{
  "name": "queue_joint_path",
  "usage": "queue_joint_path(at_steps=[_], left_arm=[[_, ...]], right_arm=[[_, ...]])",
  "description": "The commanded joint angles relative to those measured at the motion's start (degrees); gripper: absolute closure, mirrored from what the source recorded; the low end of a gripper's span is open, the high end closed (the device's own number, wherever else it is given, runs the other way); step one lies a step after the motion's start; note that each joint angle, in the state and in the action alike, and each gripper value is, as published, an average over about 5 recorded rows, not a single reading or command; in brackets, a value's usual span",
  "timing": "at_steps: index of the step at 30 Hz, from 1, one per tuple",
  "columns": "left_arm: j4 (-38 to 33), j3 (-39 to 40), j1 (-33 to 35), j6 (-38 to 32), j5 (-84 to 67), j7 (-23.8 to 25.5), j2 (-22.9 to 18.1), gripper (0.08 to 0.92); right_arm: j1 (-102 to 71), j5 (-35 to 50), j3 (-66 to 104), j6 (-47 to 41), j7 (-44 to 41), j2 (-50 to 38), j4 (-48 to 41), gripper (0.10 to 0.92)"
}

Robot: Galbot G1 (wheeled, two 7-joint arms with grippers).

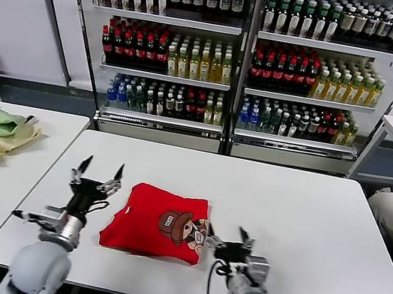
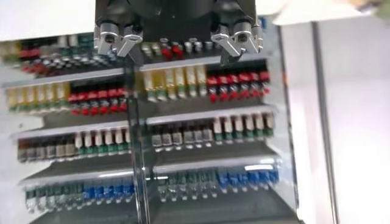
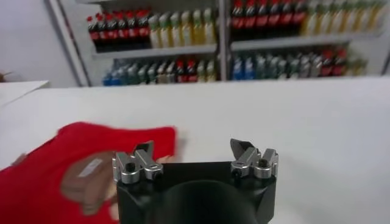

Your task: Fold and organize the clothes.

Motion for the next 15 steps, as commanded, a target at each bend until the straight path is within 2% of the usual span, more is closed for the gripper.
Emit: queue_joint_path(at_steps=[1, 8, 11, 15], left_arm=[[0.6, -8.4, 4.4, -6.6, 7.4, 4.6, 2.6, 0.18], [1.1, -7.4, 3.4, -6.5, 7.4, 4.5, 2.3, 0.177], [1.4, -7.4, 3.3, -6.5, 7.4, 4.4, 2.4, 0.177], [1.6, -7.5, 3.3, -6.4, 7.3, 4.3, 2.3, 0.177]], right_arm=[[10.2, 11.7, -9.4, -0.7, 5.8, 6.3, -15.3, 0.203], [9.9, 12.6, -8.2, -0.7, 7.7, 6.7, -15.1, 0.211], [9.4, 12.9, -8.2, -0.6, 8.4, 7.1, -14.7, 0.268], [9.0, 12.5, -8.0, -0.6, 8.9, 7.5, -14.5, 0.387]])
